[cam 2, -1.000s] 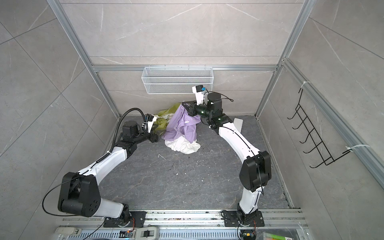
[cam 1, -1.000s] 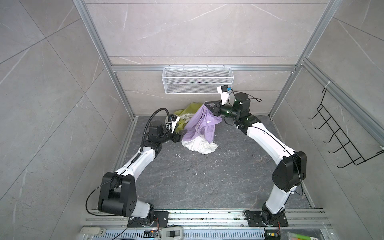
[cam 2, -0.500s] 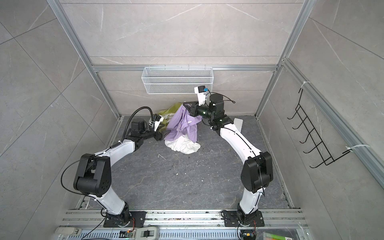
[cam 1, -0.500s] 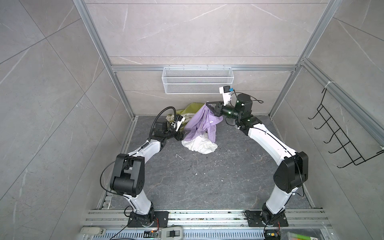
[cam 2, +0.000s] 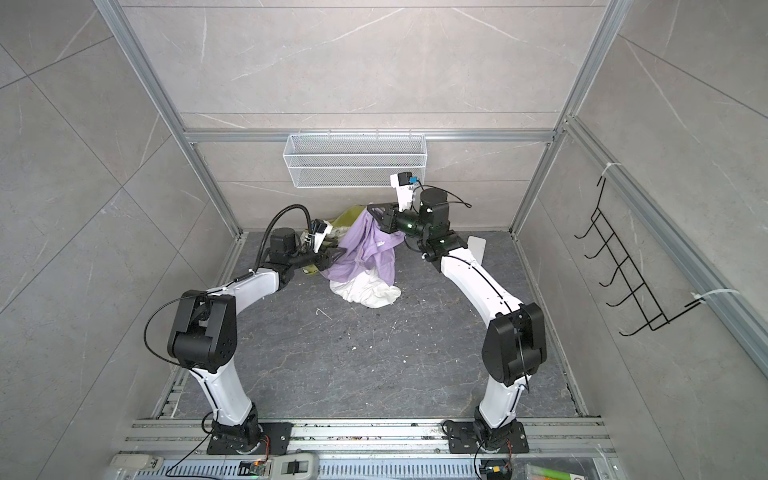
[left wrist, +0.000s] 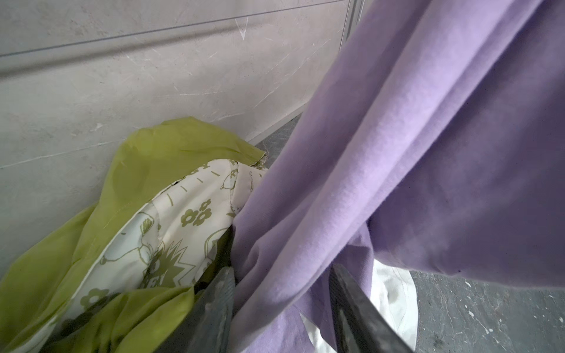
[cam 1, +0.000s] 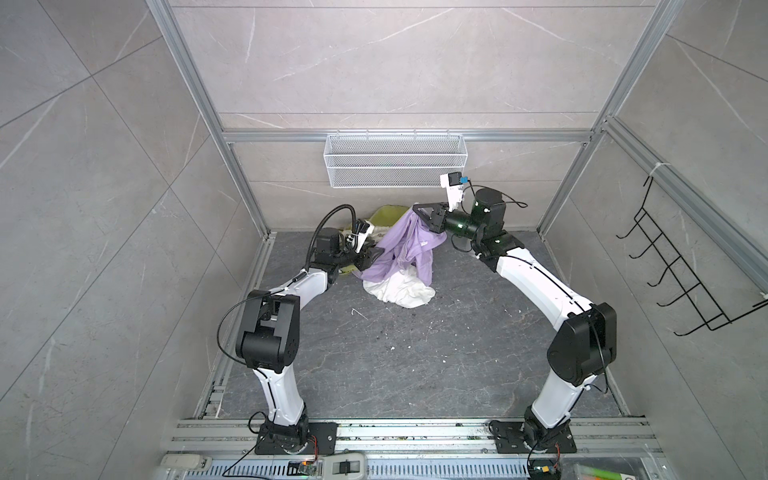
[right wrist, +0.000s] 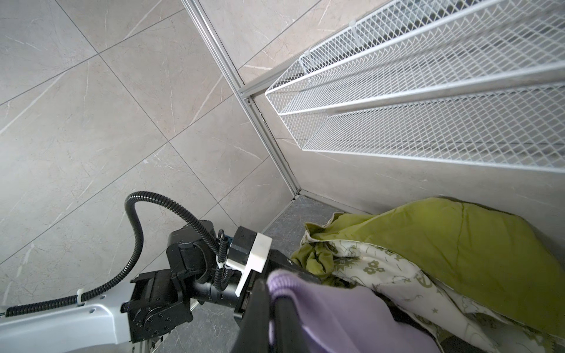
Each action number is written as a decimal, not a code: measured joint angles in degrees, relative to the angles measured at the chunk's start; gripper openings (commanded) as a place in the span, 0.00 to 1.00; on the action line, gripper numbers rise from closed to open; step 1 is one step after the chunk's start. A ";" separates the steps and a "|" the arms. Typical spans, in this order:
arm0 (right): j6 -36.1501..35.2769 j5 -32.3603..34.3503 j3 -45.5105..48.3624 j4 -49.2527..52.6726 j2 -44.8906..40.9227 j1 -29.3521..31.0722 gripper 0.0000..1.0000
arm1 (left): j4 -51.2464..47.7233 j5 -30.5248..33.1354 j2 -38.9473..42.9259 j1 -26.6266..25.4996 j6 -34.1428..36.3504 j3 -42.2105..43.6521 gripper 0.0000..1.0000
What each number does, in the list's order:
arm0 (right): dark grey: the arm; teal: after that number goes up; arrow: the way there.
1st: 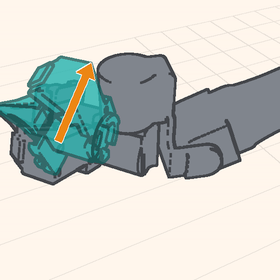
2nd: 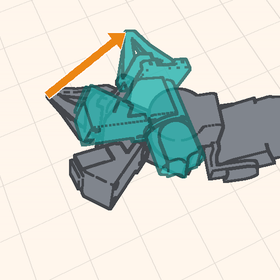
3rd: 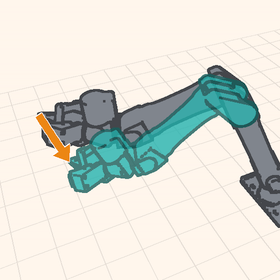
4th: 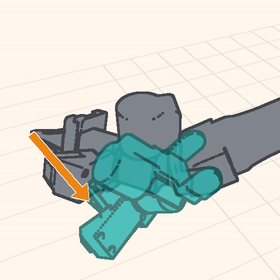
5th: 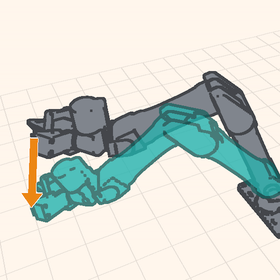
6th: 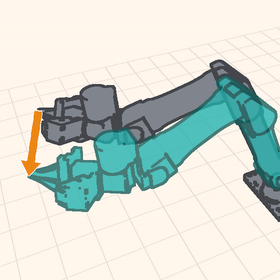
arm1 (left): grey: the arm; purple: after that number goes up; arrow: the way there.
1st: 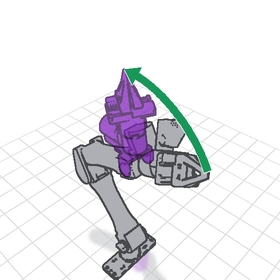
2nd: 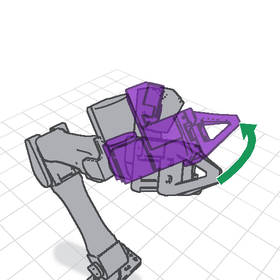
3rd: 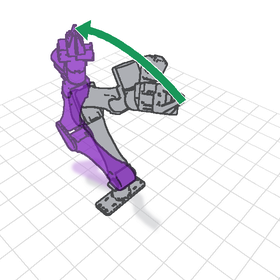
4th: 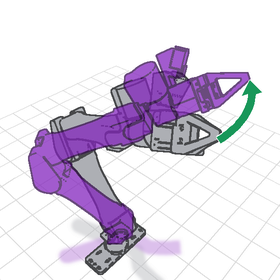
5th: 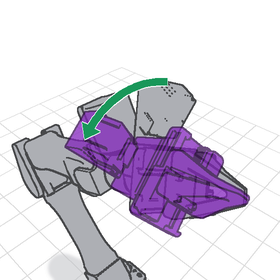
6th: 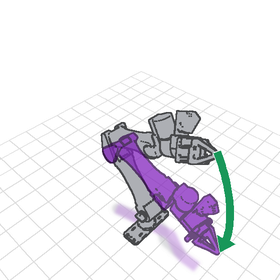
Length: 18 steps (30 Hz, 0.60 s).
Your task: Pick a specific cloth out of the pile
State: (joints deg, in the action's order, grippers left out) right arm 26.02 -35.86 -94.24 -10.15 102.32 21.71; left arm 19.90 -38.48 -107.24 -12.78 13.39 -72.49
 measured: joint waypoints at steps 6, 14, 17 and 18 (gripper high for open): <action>0.24 0.00 0.17 0.00 -0.13 -0.35 0.00 | 0.33 -0.70 -0.52 -0.11 -0.96 -0.09 0.50; 1.22 0.02 0.39 -0.07 -0.20 -0.42 0.00 | 0.63 -0.70 -1.64 -0.48 -1.33 -0.09 0.47; 1.27 0.02 0.94 -0.20 -0.57 -0.42 0.00 | 0.74 -0.68 -2.05 -0.61 -1.51 -0.02 0.44; 1.27 0.02 0.94 -0.22 -0.57 -0.42 0.00 | 0.74 -0.68 -2.12 -0.63 -1.55 -0.02 0.43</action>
State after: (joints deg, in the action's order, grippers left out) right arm 27.29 -35.83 -93.30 -10.37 101.75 21.30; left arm 20.64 -39.16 -109.36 -13.41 11.84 -72.51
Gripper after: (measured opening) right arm 0.065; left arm 0.448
